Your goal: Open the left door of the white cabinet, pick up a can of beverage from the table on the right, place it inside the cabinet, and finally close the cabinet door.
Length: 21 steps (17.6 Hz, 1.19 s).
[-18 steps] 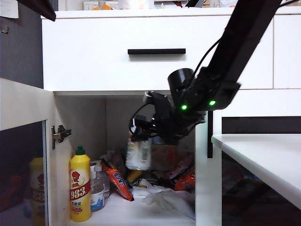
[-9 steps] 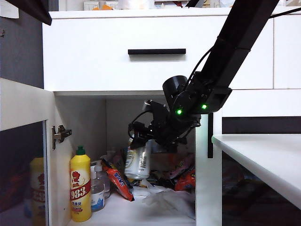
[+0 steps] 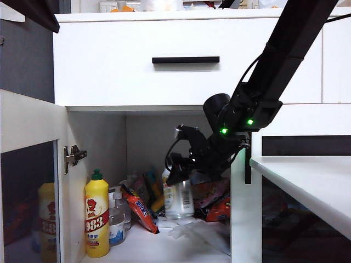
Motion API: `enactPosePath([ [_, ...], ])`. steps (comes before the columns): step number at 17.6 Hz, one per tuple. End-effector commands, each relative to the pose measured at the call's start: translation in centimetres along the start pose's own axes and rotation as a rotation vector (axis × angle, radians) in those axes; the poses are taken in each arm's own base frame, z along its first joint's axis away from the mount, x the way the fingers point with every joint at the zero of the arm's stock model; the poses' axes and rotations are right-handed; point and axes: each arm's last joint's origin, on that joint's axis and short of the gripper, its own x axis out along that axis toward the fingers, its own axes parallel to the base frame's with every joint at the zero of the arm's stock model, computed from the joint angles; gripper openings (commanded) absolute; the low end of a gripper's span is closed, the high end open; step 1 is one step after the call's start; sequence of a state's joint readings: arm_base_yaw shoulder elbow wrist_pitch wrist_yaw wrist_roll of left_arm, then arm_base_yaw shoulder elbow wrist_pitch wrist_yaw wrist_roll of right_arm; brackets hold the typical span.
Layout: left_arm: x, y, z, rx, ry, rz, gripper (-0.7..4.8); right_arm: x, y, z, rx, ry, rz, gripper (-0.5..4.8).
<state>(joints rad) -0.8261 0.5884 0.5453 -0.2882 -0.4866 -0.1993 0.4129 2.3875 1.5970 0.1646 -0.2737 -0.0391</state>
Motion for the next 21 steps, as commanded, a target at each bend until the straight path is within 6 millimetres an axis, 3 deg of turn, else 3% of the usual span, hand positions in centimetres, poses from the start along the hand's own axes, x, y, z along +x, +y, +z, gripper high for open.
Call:
enactPosePath([
  [1,0.0,0.0,0.0,0.004,-0.001,0.0,4.79,-0.8,-0.6,1.8,-0.07,-0.107,0.003,2.06],
  [9,0.0,0.0,0.0,0.005,-0.001,0.007,4.79,-0.2,2.0,2.2,0.142,-0.124,0.084,1.98],
  [11,0.0,0.0,0.0,0.005,-0.001,0.007,4.79,0.0,3.6,3.2,0.155,-0.215,0.117,1.98],
  [13,0.0,0.0,0.0,0.006,0.0,0.007,4.79,0.4,6.6,4.0,0.12,-0.311,0.087,1.98],
  [17,-0.1,0.2,-0.2,0.03,0.019,0.016,4.79,2.3,10.7,2.6,0.109,-0.411,-0.024,1.98],
  [19,-0.9,0.7,-0.5,0.055,0.032,0.036,4.79,4.0,11.0,0.7,0.15,-0.449,-0.023,1.97],
  [21,-1.7,1.4,-0.5,0.047,0.023,0.069,4.79,3.9,10.7,1.9,0.167,-0.507,-0.104,1.48],
])
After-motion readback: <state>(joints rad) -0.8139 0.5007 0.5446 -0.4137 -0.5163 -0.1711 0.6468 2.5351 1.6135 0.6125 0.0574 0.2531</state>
